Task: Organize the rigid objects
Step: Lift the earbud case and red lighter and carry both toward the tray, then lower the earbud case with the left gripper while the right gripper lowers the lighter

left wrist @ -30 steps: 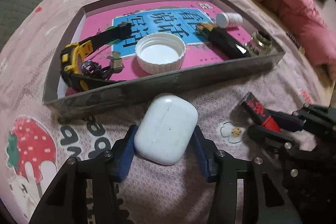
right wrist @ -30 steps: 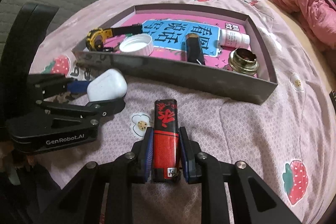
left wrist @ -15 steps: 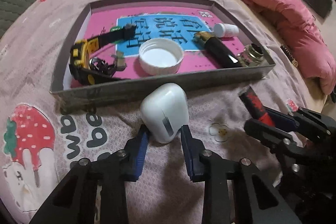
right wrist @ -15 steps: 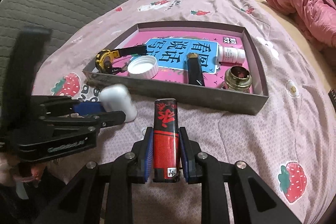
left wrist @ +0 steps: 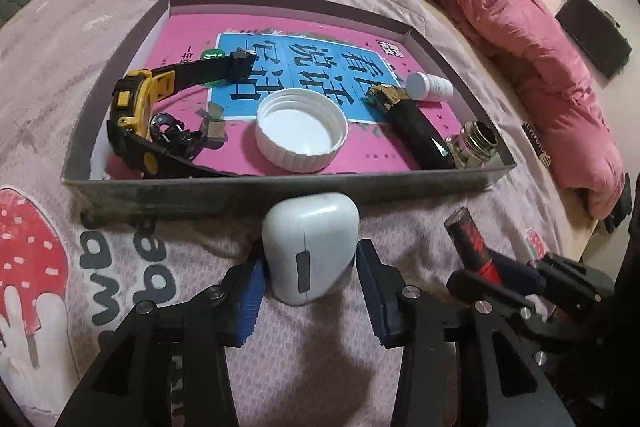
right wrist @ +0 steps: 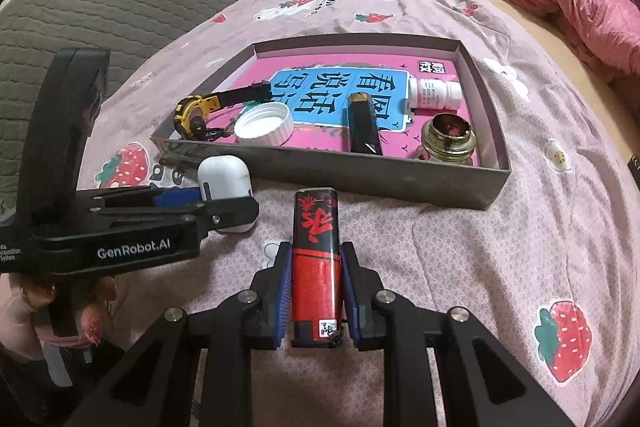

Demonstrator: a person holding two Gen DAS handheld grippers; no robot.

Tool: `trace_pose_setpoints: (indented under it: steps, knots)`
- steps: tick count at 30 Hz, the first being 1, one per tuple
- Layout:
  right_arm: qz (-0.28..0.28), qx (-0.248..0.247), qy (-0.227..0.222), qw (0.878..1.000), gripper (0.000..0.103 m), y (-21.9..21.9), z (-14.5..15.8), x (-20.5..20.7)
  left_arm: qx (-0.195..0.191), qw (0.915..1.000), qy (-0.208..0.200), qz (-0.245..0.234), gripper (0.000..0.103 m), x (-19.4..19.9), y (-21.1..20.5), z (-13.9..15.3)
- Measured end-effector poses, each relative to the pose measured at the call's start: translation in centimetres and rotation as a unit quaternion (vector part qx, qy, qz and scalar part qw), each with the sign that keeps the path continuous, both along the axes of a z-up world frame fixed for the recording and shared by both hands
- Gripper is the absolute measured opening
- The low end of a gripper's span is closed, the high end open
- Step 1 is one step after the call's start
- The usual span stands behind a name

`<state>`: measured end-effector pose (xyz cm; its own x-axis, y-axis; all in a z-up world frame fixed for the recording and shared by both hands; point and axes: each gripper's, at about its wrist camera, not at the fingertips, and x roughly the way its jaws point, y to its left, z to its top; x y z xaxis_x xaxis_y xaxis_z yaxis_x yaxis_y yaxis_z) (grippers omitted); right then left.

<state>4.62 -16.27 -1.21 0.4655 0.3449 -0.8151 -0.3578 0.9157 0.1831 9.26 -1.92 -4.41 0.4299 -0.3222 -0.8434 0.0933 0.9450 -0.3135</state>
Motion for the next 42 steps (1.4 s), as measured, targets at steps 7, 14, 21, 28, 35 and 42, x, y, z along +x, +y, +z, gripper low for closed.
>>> trace_pose_setpoints:
  steps: [7,14,21,28,35,42]
  knots:
    - [-0.007,0.001,0.000,1.000,0.023,-0.2,0.0,0.1,0.029,0.9992,-0.001,0.028,0.046,0.7,-1.3,-0.3]
    - [-0.012,0.003,-0.004,1.000,0.023,-0.4,0.3,0.0,0.074,0.9959,-0.008,0.052,0.046,0.5,-2.3,-0.4]
    - [-0.009,0.010,-0.017,1.000,0.023,-0.3,1.1,-0.2,0.057,0.9969,-0.002,0.055,0.045,-0.3,-1.4,0.2]
    - [-0.010,0.021,-0.033,0.999,0.023,-0.2,2.3,-0.1,0.033,0.9974,-0.013,0.063,0.045,-1.6,0.1,2.4]
    - [-0.016,0.025,-0.052,0.998,0.023,-0.3,3.8,0.4,0.030,0.9959,-0.048,0.070,0.045,-1.3,1.3,5.7]
    - [-0.028,0.032,-0.069,0.997,0.023,-0.7,5.5,1.7,0.029,0.9948,-0.065,0.073,0.045,0.0,1.7,7.8]
